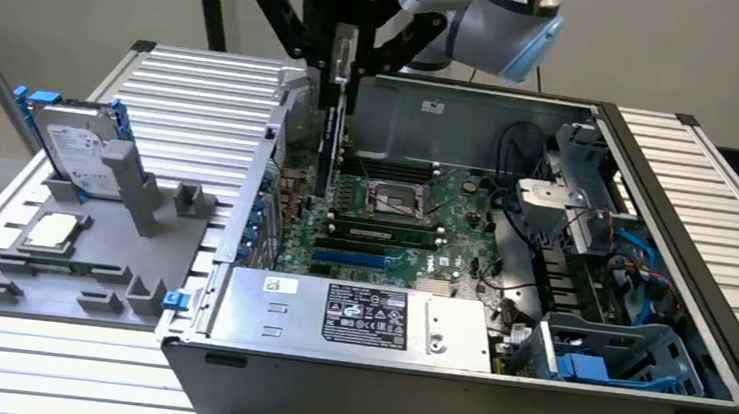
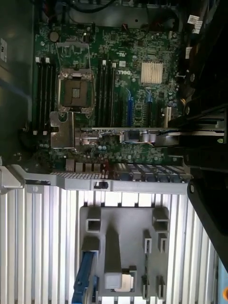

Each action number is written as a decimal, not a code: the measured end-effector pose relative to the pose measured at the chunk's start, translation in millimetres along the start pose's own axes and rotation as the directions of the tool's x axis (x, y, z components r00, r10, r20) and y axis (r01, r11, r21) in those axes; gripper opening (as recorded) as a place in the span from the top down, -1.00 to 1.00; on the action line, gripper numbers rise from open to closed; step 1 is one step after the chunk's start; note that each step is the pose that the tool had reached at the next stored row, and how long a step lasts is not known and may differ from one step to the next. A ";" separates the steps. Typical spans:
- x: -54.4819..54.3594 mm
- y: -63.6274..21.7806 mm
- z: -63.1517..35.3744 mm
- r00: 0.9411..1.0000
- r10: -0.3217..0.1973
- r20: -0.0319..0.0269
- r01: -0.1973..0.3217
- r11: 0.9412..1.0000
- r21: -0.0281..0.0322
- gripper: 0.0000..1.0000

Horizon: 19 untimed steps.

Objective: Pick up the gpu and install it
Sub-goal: 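Pick up the gpu and move the gpu toward the slot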

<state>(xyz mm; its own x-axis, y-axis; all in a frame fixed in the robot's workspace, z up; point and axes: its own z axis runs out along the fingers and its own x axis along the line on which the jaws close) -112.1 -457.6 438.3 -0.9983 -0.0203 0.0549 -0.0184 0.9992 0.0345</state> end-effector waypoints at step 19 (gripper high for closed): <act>-73.0 13.6 30.5 1.000 0.003 0.000 -0.003 1.000 0.002 1.00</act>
<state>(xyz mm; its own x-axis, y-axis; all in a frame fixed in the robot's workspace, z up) -41.2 -441.6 404.3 -0.9983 -0.0172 0.0548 -0.0155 0.9994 0.0323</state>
